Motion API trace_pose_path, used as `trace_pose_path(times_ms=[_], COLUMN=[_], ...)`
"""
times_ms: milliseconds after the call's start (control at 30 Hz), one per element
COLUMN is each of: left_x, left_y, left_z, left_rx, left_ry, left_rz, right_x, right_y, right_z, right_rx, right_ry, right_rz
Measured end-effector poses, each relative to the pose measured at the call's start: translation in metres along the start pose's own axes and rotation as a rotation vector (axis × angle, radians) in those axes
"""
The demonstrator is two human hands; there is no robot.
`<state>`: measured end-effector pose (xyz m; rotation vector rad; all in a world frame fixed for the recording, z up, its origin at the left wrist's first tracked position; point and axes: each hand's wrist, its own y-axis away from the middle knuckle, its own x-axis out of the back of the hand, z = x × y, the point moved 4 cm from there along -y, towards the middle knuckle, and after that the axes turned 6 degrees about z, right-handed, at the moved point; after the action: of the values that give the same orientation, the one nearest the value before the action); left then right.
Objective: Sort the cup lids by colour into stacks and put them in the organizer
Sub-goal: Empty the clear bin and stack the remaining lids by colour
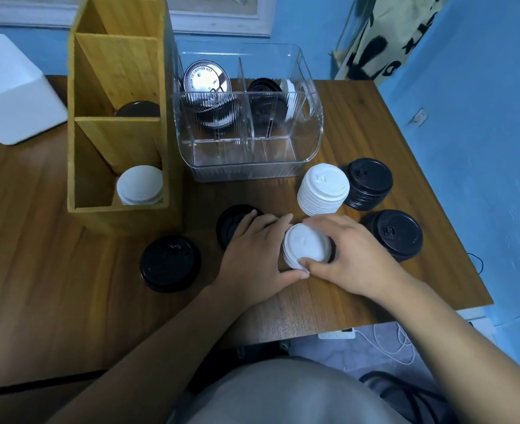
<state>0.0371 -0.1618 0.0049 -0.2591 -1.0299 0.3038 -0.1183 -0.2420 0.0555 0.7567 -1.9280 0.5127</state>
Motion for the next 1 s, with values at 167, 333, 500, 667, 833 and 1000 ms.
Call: trace_pose_path(times_ms=[167, 333, 500, 667, 833, 1000], left_x=[0.004, 0.003, 0.006, 0.006, 0.027, 0.068], left_y=[-0.001, -0.001, -0.002, -0.003, -0.002, -0.009], left_z=[0.002, 0.002, 0.003, 0.006, 0.008, -0.008], left_rx=[0.017, 0.000, -0.022, -0.017, -0.029, 0.034], left_ry=[0.025, 0.002, 0.021, 0.006, 0.124, 0.106], left_rz=[-0.009, -0.026, -0.023, -0.066, -0.063, -0.155], right_x=[0.001, 0.005, 0.010, 0.007, 0.003, 0.002], right_y=[0.000, -0.007, -0.005, -0.007, 0.001, 0.012], right_z=[0.001, -0.001, 0.003, 0.002, 0.006, 0.006], right_rx=[-0.006, 0.030, 0.082, 0.074, 0.073, 0.039], right_ry=[-0.012, 0.066, 0.044, 0.032, -0.037, -0.148], right_rz=[-0.026, -0.139, -0.197, -0.208, -0.171, -0.096])
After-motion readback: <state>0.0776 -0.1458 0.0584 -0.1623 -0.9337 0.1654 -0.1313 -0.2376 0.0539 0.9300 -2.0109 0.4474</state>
